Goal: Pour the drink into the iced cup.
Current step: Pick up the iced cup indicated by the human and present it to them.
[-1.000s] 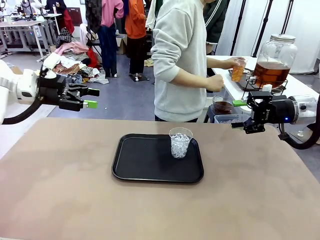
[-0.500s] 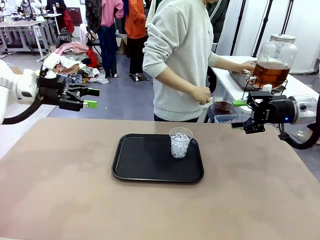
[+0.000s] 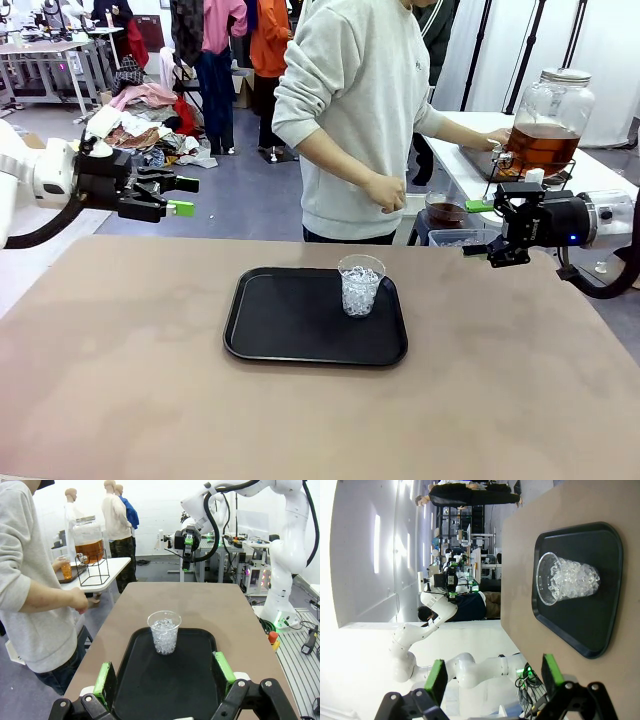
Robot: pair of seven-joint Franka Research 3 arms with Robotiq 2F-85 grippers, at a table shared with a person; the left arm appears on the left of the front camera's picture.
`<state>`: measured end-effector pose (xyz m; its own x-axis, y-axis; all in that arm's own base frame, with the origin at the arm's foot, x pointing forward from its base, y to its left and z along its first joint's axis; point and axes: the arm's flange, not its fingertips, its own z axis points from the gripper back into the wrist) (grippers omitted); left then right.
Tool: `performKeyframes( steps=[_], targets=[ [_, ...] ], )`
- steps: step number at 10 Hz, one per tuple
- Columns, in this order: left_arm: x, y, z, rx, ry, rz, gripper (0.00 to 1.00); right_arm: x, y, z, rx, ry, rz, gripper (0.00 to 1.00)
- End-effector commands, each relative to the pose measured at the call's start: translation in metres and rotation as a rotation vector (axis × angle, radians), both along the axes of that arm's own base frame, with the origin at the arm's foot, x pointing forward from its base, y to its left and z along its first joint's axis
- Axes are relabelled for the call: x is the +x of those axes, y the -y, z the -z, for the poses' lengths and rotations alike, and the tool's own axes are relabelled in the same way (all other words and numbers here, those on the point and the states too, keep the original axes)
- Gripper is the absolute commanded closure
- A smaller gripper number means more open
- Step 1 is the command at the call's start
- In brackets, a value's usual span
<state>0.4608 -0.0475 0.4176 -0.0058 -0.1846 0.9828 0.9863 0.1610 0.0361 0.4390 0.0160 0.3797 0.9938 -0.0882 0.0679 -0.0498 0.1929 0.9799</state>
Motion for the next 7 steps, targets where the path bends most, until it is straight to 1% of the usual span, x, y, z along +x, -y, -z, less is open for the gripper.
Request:
performKeyframes(
  steps=[1, 7],
  targets=[
    [-0.0009, 0.0000, -0.0008, 0.000, 0.003, 0.001, 0.00, 0.0002, 0.0004, -0.0022, 0.001, 0.004, 0.001, 0.00],
    [-0.0009, 0.0000, -0.0008, 0.000, 0.003, 0.001, 0.00, 0.0002, 0.0004, -0.0022, 0.001, 0.004, 0.001, 0.00]
  ],
)
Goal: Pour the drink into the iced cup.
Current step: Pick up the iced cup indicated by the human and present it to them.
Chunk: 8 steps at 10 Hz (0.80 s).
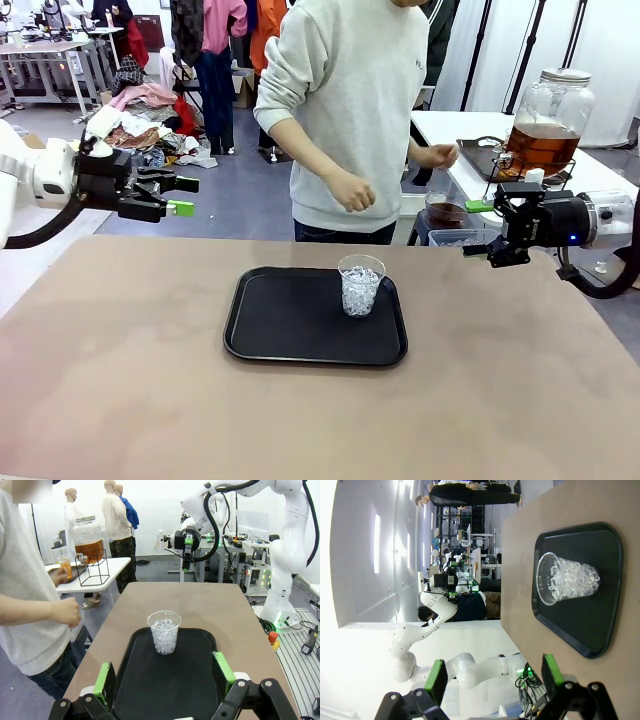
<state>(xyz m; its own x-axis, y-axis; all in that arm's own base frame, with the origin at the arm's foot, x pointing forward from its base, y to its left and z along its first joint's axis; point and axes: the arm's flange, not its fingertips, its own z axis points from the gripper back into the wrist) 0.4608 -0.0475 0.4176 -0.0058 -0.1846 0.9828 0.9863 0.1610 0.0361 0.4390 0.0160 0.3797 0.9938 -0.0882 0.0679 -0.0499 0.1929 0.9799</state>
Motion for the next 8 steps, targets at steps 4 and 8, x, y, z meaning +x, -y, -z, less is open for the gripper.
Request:
performKeyframes(
  steps=[4, 8],
  targets=[
    [-0.0009, 0.0000, -0.0008, 0.000, 0.003, 0.001, 0.00, 0.0002, 0.0004, -0.0022, 0.001, 0.004, 0.001, 0.00],
    [-0.0009, 0.0000, -0.0008, 0.000, 0.003, 0.001, 0.00, 0.0002, 0.0004, -0.0022, 0.001, 0.004, 0.001, 0.00]
  ],
)
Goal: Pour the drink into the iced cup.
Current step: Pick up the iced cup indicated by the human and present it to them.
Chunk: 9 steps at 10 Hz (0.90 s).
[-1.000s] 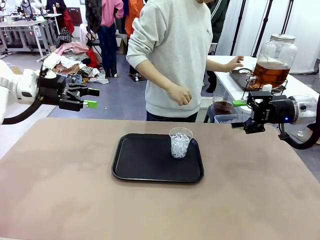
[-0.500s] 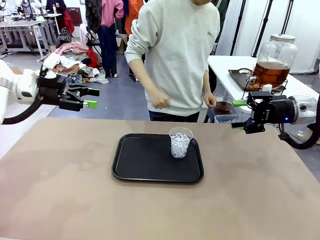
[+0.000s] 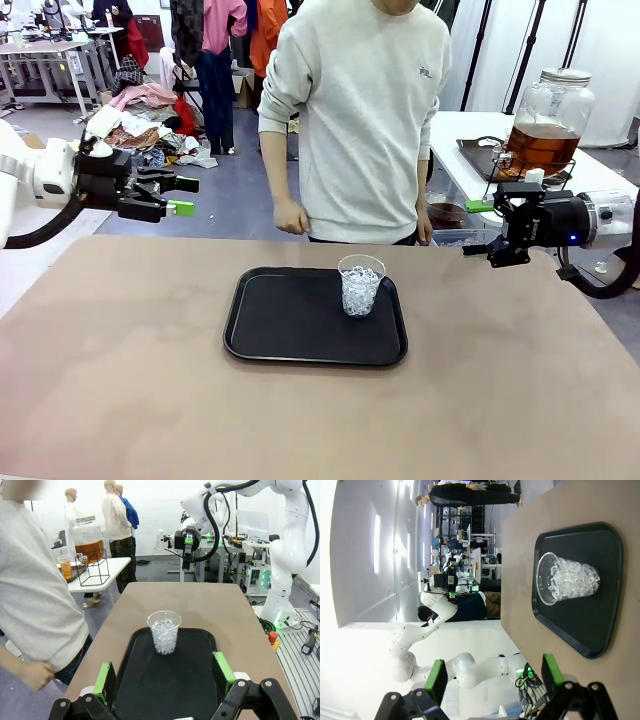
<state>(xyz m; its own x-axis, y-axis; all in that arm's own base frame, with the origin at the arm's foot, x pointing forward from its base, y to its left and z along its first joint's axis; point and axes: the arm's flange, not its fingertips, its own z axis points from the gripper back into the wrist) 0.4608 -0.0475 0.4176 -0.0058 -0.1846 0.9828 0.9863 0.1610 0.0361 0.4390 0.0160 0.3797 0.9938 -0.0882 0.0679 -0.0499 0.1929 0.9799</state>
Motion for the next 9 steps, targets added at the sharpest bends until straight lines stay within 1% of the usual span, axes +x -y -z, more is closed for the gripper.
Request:
performKeyframes(
  steps=[1, 9],
  targets=[
    [-0.0009, 0.0000, -0.0008, 0.000, 0.003, 0.001, 0.00, 0.0002, 0.0004, -0.0022, 0.001, 0.004, 0.001, 0.00],
    [-0.0009, 0.0000, -0.0008, 0.000, 0.003, 0.001, 0.00, 0.0002, 0.0004, -0.0022, 0.001, 0.004, 0.001, 0.00]
  ],
)
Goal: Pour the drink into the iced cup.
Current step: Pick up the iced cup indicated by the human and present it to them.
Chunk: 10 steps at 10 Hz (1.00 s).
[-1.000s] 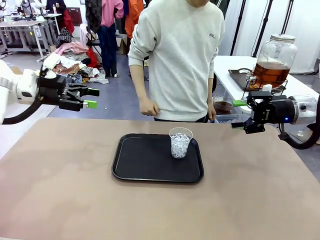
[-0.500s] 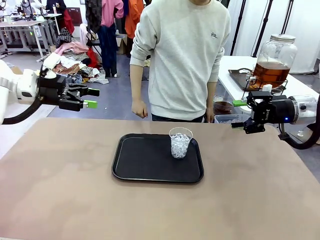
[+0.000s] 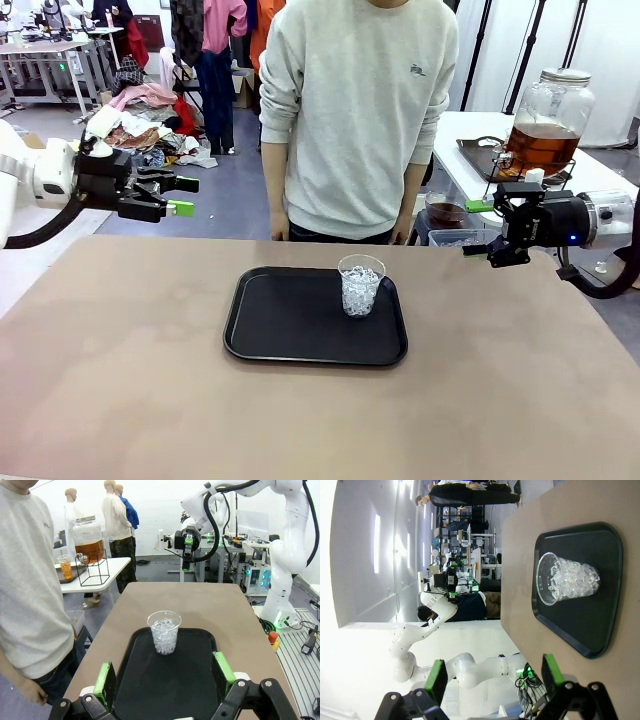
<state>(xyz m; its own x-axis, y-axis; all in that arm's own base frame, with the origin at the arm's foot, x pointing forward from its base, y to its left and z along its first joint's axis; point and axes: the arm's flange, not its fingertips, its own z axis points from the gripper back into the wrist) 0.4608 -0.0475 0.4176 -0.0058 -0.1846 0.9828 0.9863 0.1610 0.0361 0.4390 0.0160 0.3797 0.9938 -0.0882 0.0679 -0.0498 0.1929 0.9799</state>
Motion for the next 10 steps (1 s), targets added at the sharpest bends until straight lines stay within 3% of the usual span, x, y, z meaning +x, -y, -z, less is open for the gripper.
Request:
performKeyframes(
  steps=[1, 10],
  targets=[
    [-0.0009, 0.0000, -0.0008, 0.000, 0.003, 0.001, 0.00, 0.0002, 0.0004, -0.0022, 0.001, 0.004, 0.001, 0.00],
    [-0.0009, 0.0000, -0.0008, 0.000, 0.003, 0.001, 0.00, 0.0002, 0.0004, -0.0022, 0.001, 0.004, 0.001, 0.00]
  ],
)
